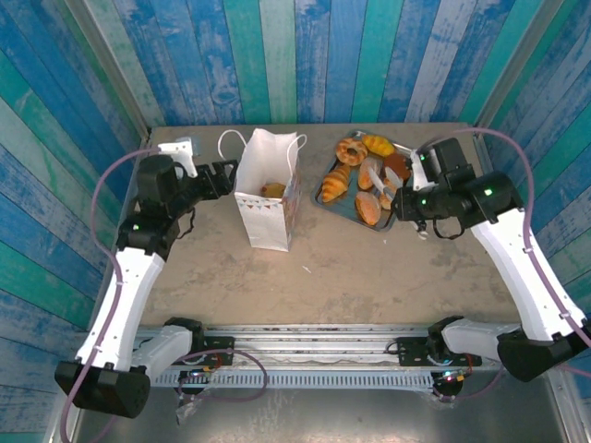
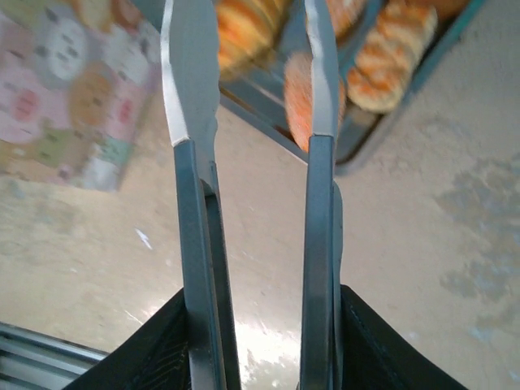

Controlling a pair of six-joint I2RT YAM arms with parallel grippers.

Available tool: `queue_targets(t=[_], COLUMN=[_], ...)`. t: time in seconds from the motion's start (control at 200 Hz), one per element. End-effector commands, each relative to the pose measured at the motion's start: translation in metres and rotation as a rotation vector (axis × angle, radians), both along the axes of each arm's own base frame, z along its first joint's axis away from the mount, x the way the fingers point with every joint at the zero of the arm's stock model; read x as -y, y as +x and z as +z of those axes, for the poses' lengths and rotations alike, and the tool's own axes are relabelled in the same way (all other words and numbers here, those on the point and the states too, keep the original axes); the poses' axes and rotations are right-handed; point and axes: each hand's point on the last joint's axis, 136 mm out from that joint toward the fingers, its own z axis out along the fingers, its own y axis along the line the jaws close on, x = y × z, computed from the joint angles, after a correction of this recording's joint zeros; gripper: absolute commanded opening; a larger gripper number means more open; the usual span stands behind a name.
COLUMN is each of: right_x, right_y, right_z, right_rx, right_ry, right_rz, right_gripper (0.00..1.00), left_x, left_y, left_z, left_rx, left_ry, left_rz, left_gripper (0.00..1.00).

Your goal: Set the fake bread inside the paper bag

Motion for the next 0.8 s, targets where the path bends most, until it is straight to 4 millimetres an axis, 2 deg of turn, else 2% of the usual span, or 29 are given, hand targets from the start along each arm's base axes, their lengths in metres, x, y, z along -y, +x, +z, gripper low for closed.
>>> queue_targets(t=[0.0,0.095,0.145,0.376,0.796], right_x=[0.015,0.021,0.022,0.012,0.004], right_y=[-0.008,-0.012,-0.012,-0.009,0.006], right_z=[-0.023,-0.045,-0.055,-0.1,-0.129], right_rx=[-0.066,-0.121,-0.145,-0.259,-0.307], right_ry=[-0.075,-0.106,-0.111,-0.05,0.0], right_rz=[-0.014,-0.026,-0.028,0.003,0.02], right_gripper=[0.48,0.5,0.51,0.53,0.54], left_x=[-0.007,-0.009,-0.009,-0.015,-0.014], left_y=[-0.004,-0.007,-0.008,-0.009,-0.006], left_z=[0.015,0.018,0.02,0.025,0.024], left_rx=[0.082,0.101,0.112,0.144,0.136], left_ry=[-0.005,-0.004,-0.004,-0.007,0.006], left_rz=[0.039,0.042,0.045,0.078,0.07], left_gripper=[0.91,0.99,0.94,0.94,0.94])
